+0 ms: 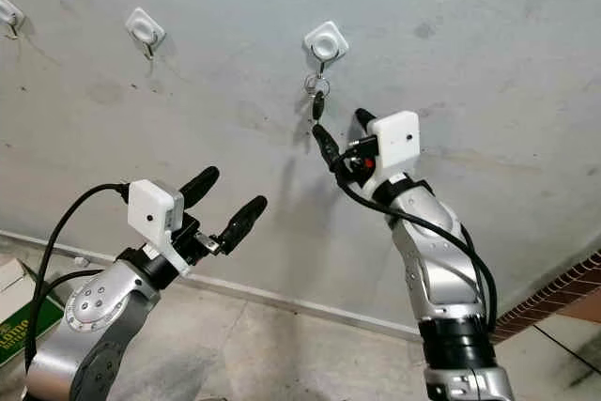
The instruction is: Hang keys on a hook
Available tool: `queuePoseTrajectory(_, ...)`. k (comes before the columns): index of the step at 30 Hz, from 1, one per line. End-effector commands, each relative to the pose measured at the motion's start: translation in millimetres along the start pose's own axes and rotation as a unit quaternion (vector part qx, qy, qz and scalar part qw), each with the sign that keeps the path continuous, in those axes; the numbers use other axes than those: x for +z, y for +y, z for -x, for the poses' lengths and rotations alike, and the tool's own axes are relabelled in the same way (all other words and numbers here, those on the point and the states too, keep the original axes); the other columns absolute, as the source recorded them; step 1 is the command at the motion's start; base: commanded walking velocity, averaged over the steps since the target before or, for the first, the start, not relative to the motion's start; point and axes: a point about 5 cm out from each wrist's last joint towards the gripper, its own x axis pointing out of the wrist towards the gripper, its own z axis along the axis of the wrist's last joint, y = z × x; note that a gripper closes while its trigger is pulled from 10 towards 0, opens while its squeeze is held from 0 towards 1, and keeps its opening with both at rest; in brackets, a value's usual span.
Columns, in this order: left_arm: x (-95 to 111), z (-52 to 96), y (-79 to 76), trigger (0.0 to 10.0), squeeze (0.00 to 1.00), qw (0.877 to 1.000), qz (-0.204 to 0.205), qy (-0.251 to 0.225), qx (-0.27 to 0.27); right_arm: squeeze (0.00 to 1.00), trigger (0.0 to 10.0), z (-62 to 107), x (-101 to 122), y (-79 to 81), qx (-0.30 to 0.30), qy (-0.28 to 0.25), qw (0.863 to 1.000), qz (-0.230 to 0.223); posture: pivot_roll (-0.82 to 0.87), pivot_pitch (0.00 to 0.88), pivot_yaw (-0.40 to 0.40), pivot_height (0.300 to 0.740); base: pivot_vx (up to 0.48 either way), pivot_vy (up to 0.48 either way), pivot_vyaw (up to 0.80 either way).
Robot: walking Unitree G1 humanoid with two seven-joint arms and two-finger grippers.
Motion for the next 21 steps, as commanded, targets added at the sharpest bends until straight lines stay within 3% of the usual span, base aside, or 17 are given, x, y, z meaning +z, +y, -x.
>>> queuePoseTrajectory(1,-1,5.3,5.0,10.0,0.0,1.0,-0.006,0.002,0.014,1.0,10.0,11.0,2,-1.1,-0.011,0.003,1.0,0.0,0.03,0.089,0.029,0.74,0.0,0.0,0.0)
queuePoseTrajectory(10,-8,16.5,9.0,10.0,0.0,0.998,-0.009,0.017,0.057,1.0,10.0,42.9,-7,21.3,-0.01,0.029,0.999,-0.024,0.01,0.066,0.036,0.74,0.0,0.0,0.0)
queuePoseTrajectory(18,-21,25.4,22.0,10.0,0.0,0.991,-0.022,0.065,0.115,0.97,10.0,56.3,-11,22.5,-0.033,0.058,0.997,-0.039,-0.01,0.052,0.034,0.74,0.0,0.0,0.0)
queuePoseTrajectory(19,-23,27.0,21.6,10.0,0.0,0.991,-0.017,0.069,0.116,0.0,10.0,57.5,-14,22.7,-0.039,0.071,0.995,-0.051,-0.01,0.05,0.032,0.74,0.0,0.0,0.0)
queuePoseTrajectory(21,-24,28.2,20.7,10.0,0.0,0.99,-0.003,0.069,0.121,0.0,10.0,57.8,-17,23.8,-0.04,0.082,0.993,-0.069,-0.01,0.05,0.032,0.74,0.0,0.0,0.0)
